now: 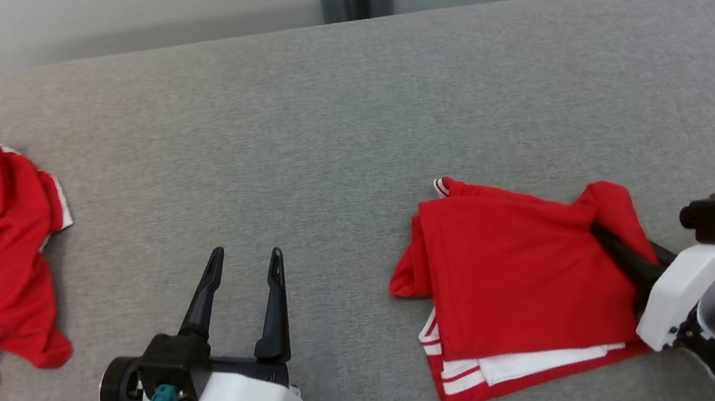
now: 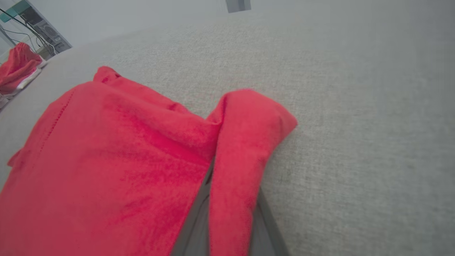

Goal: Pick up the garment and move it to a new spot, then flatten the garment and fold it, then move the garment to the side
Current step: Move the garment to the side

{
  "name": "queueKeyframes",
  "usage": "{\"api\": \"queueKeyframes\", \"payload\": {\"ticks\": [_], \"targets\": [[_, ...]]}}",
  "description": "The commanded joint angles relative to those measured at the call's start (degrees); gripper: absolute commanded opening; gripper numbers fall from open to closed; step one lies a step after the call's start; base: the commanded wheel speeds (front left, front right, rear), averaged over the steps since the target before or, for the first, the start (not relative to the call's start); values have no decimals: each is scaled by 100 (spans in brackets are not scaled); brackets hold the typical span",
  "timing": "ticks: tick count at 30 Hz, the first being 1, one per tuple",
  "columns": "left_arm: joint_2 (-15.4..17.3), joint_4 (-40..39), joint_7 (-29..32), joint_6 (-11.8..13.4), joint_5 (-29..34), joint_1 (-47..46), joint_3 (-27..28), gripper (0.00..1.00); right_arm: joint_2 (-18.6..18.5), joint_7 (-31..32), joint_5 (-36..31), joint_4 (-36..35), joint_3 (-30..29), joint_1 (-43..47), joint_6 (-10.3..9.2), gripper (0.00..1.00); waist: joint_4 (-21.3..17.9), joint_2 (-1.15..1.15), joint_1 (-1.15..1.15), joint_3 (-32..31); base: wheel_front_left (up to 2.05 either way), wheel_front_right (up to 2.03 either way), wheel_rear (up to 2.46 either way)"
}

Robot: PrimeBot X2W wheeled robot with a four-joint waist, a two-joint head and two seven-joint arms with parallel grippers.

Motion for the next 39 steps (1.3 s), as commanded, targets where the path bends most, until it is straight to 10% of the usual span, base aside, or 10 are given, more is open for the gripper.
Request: {"api": "queueKeyframes", "payload": {"ticks": [1, 20, 39], "targets": [[16, -30, -19, -37, 60, -173, -15, 100, -171, -35, -62, 24, 34, -156, -3, 0, -185, 0, 0, 132, 0, 0, 0], [23, -163, -18, -322, 480, -1485, -586, 100, -1283, -203, -927, 994, -124, -1979, -3, 0, -1558, 0, 0, 1876, 0, 0, 0], [79, -141, 15, -493, 697, -1668, -506, 100, -748, -206, -5224, 1753, -3823, -2263, -2, 0, -1591, 0, 0, 2490, 0, 0, 0]]}}
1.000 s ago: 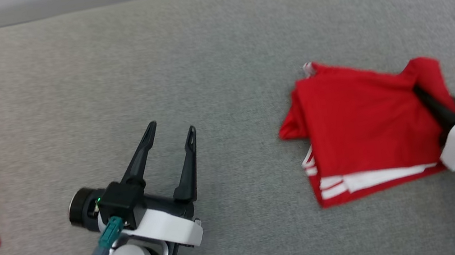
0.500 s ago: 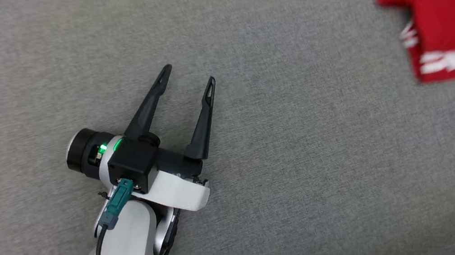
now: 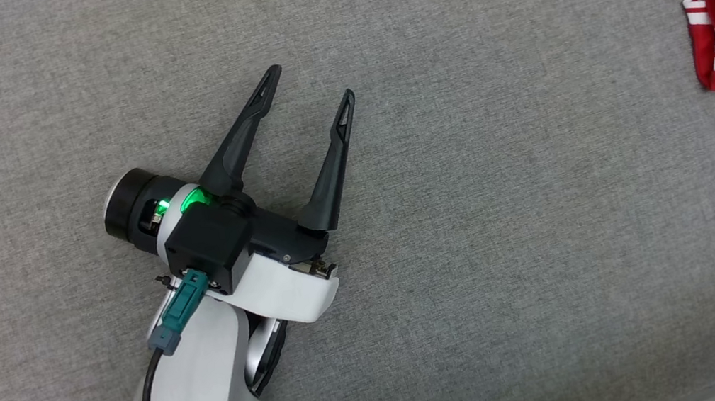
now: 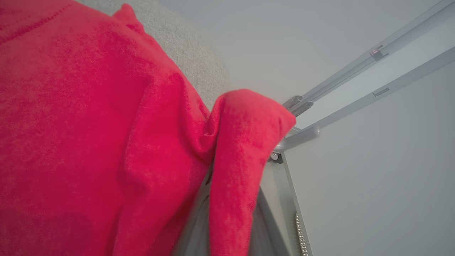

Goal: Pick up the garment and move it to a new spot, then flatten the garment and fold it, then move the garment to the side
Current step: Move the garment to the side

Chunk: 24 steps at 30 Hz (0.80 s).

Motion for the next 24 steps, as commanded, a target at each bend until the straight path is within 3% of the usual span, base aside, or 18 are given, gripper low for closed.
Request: {"api": "queueKeyframes", "payload": {"ticks": [1, 2, 3, 4, 11, 24], "targets": [[163, 259, 56, 4, -11, 167, 73, 100, 97, -28, -217, 9, -164, 83, -1, 0, 48, 0, 0, 1, 0, 0, 0], [172, 262, 56, 2, -31, 177, 73, 100, 153, -28, -354, -67, -273, 90, -1, 11, 71, 0, 0, -9, 0, 0, 0], [177, 260, 57, 5, -50, 190, 77, 100, 210, -28, -483, -107, -382, 115, -1, 92, 89, 0, 0, -22, 0, 0, 0], [178, 253, 57, 12, -67, 204, 71, 100, 260, -28, -608, -127, -449, 150, -1, 100, 109, 0, 0, -38, 0, 0, 0], [131, 194, 50, 100, -196, 242, 15, 100, 503, -28, -1176, -276, -817, 187, -1, 100, 208, 0, 0, -188, 0, 0, 0], [96, 141, 34, 228, -472, 278, -102, 100, 393, -24, -1767, -516, -902, -108, -1, 100, 337, 0, 0, -690, 0, 0, 0]]}}
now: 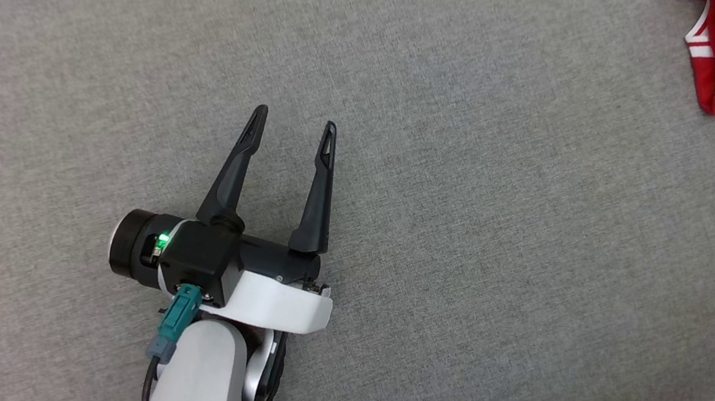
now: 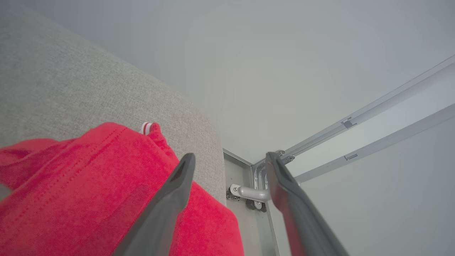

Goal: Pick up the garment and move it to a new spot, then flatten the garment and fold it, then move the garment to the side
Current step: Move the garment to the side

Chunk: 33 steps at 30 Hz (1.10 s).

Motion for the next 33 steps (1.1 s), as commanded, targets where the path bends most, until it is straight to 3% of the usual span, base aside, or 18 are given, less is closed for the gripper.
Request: {"api": "queueKeyframes", "payload": {"ticks": [1, 12, 25, 33], "targets": [[27, 1, 5, 34, -35, 40, 9, 100, -40, -24, -54, -55, 6, -67, -1, 100, 36, 0, 0, -121, 0, 0, 0], [25, -63, 3, 212, -292, 466, 81, 100, 367, -26, 479, -986, 556, 177, -1, 100, 210, 0, 0, -1072, 0, 0, 0], [26, -151, 2, 403, -333, 1132, 812, 100, 1109, -27, 1639, -2998, 917, 1901, -1, 100, 510, 0, 0, -2038, 0, 0, 0], [26, -119, 2, 471, -341, 1557, 1163, 100, 1670, -27, 1761, -3533, 778, 2942, -1, 100, 683, 0, 0, -2391, 0, 0, 0]]}}
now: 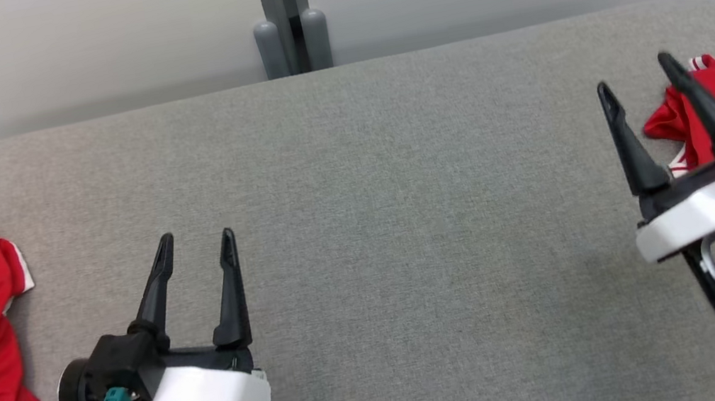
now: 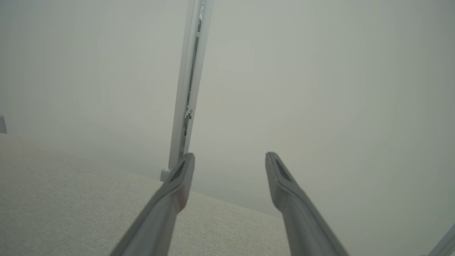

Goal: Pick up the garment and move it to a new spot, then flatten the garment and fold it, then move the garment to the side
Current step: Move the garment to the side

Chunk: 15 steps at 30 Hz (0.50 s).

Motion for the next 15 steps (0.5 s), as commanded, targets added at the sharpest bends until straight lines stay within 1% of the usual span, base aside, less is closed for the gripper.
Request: {"api": "queueKeyframes", "payload": {"ticks": [1, 4, 5, 8, 10, 15], "targets": [[23, 26, -3, 34, 7, 132, 95, 100, 158, -26, 70, -73, -131, 274, -1, 100, 96, 0, 0, -117, 0, 0, 0], [22, 89, -3, 54, -68, 262, 181, 100, 383, -26, 111, -58, -282, 603, -1, 100, 132, 0, 0, -175, 0, 0, 0], [22, 89, -3, 54, -68, 262, 181, 100, 383, -26, 111, -58, -282, 603, -1, 100, 132, 0, 0, -175, 0, 0, 0], [23, 203, -3, 42, -175, 363, 226, 100, 542, -26, 23, 8, -317, 913, -1, 100, 170, 0, 0, -228, 0, 0, 0], [22, 267, -3, -1, -156, 412, 227, 100, 622, -27, -23, 49, -395, 1088, -1, 100, 190, 0, 0, -273, 0, 0, 0], [23, 409, -3, -16, -129, 505, 278, 100, 754, -27, -165, 59, -556, 1359, -1, 100, 199, 0, 0, -337, 0, 0, 0]]}}
